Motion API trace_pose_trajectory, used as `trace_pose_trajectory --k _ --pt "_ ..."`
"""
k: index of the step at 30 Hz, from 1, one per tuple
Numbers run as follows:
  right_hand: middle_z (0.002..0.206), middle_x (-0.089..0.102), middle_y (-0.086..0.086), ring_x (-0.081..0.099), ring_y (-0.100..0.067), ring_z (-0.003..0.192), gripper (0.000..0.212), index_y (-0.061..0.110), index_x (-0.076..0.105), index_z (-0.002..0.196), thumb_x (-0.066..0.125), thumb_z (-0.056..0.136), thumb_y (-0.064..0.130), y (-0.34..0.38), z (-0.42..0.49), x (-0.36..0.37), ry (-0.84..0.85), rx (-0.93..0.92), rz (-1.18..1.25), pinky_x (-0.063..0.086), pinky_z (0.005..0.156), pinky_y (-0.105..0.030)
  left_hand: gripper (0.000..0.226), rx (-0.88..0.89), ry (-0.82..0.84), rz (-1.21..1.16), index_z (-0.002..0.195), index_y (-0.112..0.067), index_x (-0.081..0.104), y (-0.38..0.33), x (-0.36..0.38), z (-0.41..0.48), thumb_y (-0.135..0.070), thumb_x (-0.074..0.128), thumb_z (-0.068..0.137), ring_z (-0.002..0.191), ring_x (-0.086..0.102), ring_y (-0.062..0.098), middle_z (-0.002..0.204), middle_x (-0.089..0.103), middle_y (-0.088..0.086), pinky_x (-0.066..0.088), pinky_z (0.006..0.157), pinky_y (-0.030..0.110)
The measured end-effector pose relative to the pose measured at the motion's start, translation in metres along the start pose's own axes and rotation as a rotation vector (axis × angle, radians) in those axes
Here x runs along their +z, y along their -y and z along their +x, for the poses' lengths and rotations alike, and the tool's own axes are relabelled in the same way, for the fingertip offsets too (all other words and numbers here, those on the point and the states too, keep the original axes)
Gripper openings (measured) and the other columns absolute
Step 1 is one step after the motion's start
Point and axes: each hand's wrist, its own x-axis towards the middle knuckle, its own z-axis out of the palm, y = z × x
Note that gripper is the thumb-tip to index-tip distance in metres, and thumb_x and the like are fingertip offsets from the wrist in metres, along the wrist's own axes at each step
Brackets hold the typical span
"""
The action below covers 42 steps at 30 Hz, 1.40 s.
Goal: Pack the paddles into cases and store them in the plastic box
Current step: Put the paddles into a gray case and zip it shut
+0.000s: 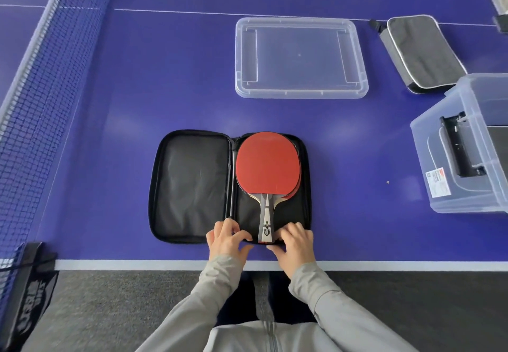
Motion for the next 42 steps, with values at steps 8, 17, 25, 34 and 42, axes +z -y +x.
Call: trace_pose_trajectory --k 8,17,25,34,42 --pt "0.064 0.059 0.004 0.06 -0.024 0.065 0.027 0.017 0.065 0.061 0.09 0.053 0.024 0.001 0.002 -0.001 -0.082 -0.007 0.058 0.041 0.058 -0.035 0.029 -0.027 0.004 -0.053 0.057 -0.021 0.07 0.001 0.002 0.001 -0.013 0.093 0.041 0.081 0.035 0.011 0.075 0.055 0.003 0.032 0.07 0.038" --pt "0.08 0.062 0.001 0.061 -0.025 0.08 0.03 0.014 0.067 0.077 0.088 0.058 0.024 -0.016 -0.006 -0.006 -0.022 -0.086 0.012 0.045 0.069 -0.036 0.041 -0.196 -0.077 -0.082 0.09 -0.019 0.073 0.014 -0.018 -0.003 -0.026 0.091 0.054 0.092 0.055 0.026 0.096 0.058 0.004 0.032 0.08 0.036" --pt "0.112 0.066 -0.005 0.045 -0.017 0.112 0.06 0.013 0.071 0.104 0.093 0.048 0.021 -0.056 -0.014 -0.027 -0.125 -0.112 -0.16 0.052 0.076 -0.044 0.076 -1.008 -0.293 -0.138 0.139 -0.011 0.039 0.109 -0.079 -0.004 -0.037 0.074 0.077 0.132 0.028 0.034 0.143 0.033 0.012 0.022 0.107 0.052" --pt "0.113 0.065 -0.007 0.064 -0.028 0.106 0.059 0.012 0.07 0.106 0.092 0.051 0.017 -0.054 -0.015 -0.025 -0.098 -0.11 -0.127 0.054 0.077 -0.041 0.029 -0.811 -0.296 -0.719 0.114 -0.012 0.056 0.1 -0.09 -0.019 -0.001 0.061 0.087 0.109 0.058 0.03 0.115 0.06 0.013 0.046 0.087 0.032" --pt "0.113 0.064 -0.008 0.062 -0.031 0.105 0.052 0.01 0.069 0.109 0.087 0.06 0.011 -0.049 -0.013 -0.033 -0.101 -0.087 -0.007 0.05 0.079 -0.041 0.049 -0.594 -0.392 -0.884 0.107 -0.04 0.058 0.022 -0.112 -0.026 0.004 0.059 0.085 0.083 0.063 -0.001 0.1 0.068 -0.013 0.049 0.076 0.011"
